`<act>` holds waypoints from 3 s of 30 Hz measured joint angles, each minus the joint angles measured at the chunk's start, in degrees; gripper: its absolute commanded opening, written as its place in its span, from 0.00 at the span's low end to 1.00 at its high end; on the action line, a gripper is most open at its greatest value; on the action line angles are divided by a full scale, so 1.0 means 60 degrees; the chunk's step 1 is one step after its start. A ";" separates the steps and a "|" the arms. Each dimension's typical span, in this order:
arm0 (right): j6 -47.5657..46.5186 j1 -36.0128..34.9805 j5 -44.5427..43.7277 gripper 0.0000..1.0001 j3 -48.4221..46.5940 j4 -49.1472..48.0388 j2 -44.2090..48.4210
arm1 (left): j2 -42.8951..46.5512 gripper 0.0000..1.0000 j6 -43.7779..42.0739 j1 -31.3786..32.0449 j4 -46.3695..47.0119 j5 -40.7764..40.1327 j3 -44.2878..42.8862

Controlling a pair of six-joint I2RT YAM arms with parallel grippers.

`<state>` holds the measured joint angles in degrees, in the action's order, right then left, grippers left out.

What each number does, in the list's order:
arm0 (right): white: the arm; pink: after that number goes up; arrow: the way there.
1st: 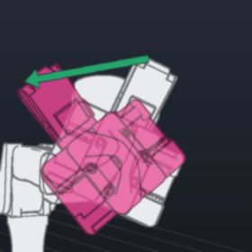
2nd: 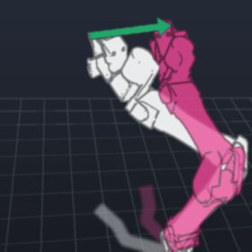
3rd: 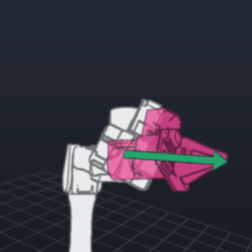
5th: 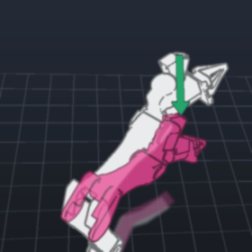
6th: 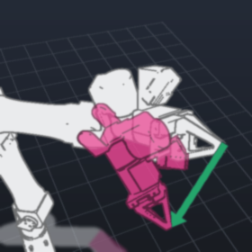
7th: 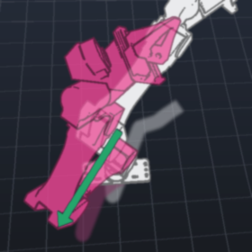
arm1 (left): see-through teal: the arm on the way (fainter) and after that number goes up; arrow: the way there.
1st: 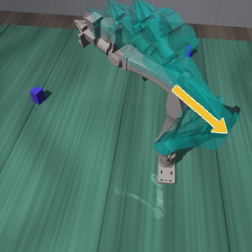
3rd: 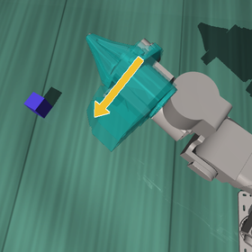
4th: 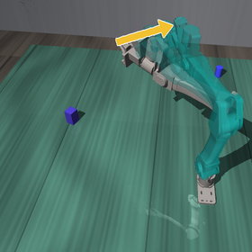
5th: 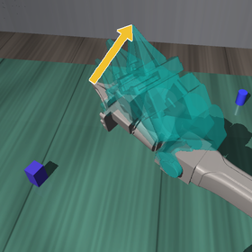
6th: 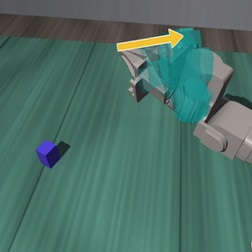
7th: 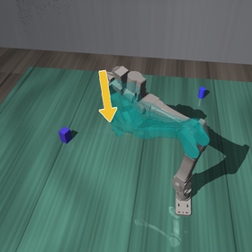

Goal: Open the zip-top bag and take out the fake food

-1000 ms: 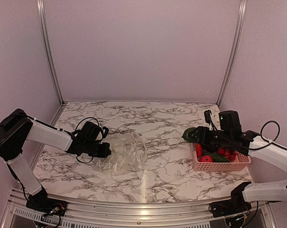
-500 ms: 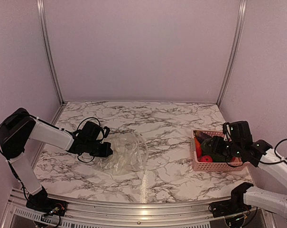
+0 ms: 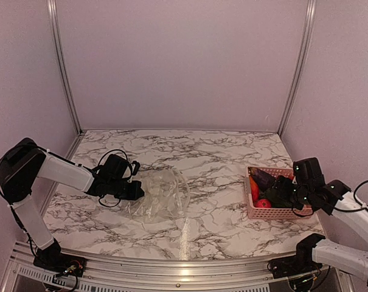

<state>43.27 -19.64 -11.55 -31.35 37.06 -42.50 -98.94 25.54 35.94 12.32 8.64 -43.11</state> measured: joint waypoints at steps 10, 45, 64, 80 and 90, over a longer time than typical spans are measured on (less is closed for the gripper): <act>-0.0576 0.0011 0.0029 0.99 -0.0521 0.0055 0.0076 | 0.0062 0.00 -0.0004 -0.0015 0.0142 0.0080 0.0124; -0.3304 -0.2539 0.5198 0.82 -0.7271 -0.5887 -1.0677 | 0.2776 0.65 0.0984 -0.2514 0.1949 0.1577 0.1730; -0.3468 -0.2539 0.7191 0.75 -0.9184 -0.6200 -1.3927 | 0.0310 0.49 0.1727 -0.2379 0.2976 0.3246 0.0568; -0.3490 -0.2550 0.8692 0.00 -0.8477 -0.6728 -1.4178 | -0.0015 0.00 0.1694 -0.2098 0.3100 0.3410 0.0579; -0.3501 -0.2433 0.8222 0.00 -0.7752 -0.6994 -1.2608 | 0.0412 0.00 0.1515 -0.2164 0.3096 0.3104 0.0794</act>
<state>22.26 -34.24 37.78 -77.87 -4.91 -118.15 -96.47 34.63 22.96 30.89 27.27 -38.35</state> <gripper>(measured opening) 0.006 0.010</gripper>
